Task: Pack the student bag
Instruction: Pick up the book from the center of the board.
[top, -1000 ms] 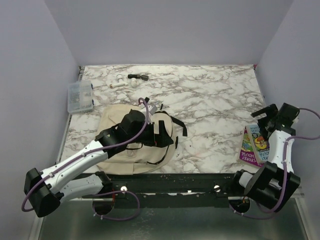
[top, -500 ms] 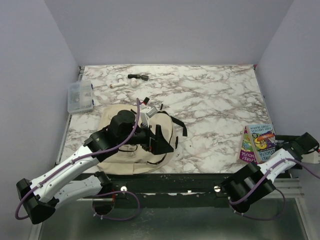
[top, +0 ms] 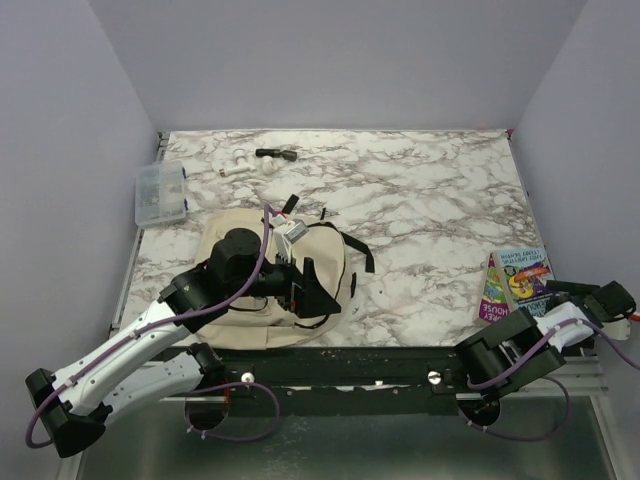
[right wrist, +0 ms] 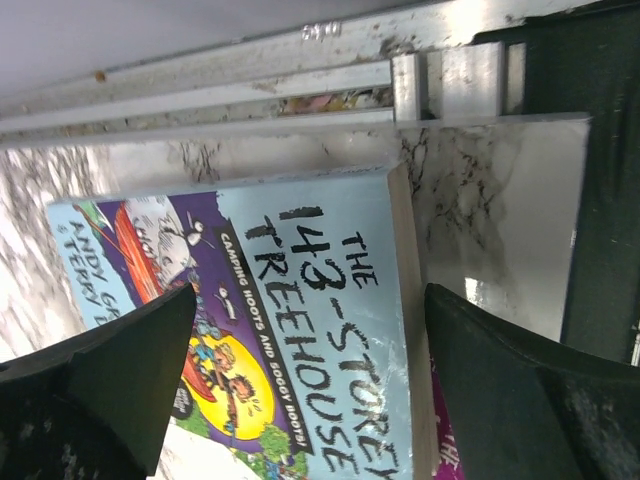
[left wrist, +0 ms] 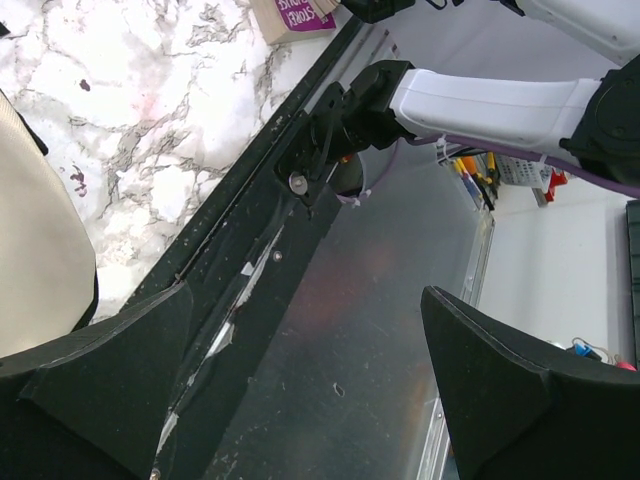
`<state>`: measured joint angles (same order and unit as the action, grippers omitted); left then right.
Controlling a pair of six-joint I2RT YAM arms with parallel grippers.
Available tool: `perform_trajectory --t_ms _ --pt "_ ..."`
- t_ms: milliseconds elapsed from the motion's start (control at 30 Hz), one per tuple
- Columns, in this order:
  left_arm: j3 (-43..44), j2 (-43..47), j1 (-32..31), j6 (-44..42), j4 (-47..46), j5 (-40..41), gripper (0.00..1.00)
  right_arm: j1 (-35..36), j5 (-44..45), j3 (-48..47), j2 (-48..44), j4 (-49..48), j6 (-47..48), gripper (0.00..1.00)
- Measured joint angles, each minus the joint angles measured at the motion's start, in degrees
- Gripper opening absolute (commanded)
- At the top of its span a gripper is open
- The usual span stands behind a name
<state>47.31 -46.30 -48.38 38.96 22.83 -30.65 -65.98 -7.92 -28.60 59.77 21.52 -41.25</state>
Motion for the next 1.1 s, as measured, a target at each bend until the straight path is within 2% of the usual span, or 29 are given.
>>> perform_trajectory --t_ms 167,533,667,867,1100 --pt "0.0 -0.1 0.0 0.0 0.0 0.0 0.98 -0.1 -6.1 2.5 1.3 -4.4 0.4 0.99" --pt "0.0 -0.9 0.0 0.0 0.2 0.1 0.98 -0.9 -15.1 10.0 0.7 -17.0 -3.5 0.82" --pt "0.0 -1.6 0.0 0.0 0.5 0.1 0.98 -1.2 -17.3 12.0 0.7 -21.6 -4.3 0.67" --pt "0.0 -3.4 0.0 0.0 0.9 0.2 0.98 -1.2 -19.2 12.3 1.4 -24.5 -3.4 0.55" --pt "0.0 -3.7 0.0 0.0 1.5 1.0 0.99 -1.2 -24.0 11.5 -0.6 -26.4 -0.9 0.15"
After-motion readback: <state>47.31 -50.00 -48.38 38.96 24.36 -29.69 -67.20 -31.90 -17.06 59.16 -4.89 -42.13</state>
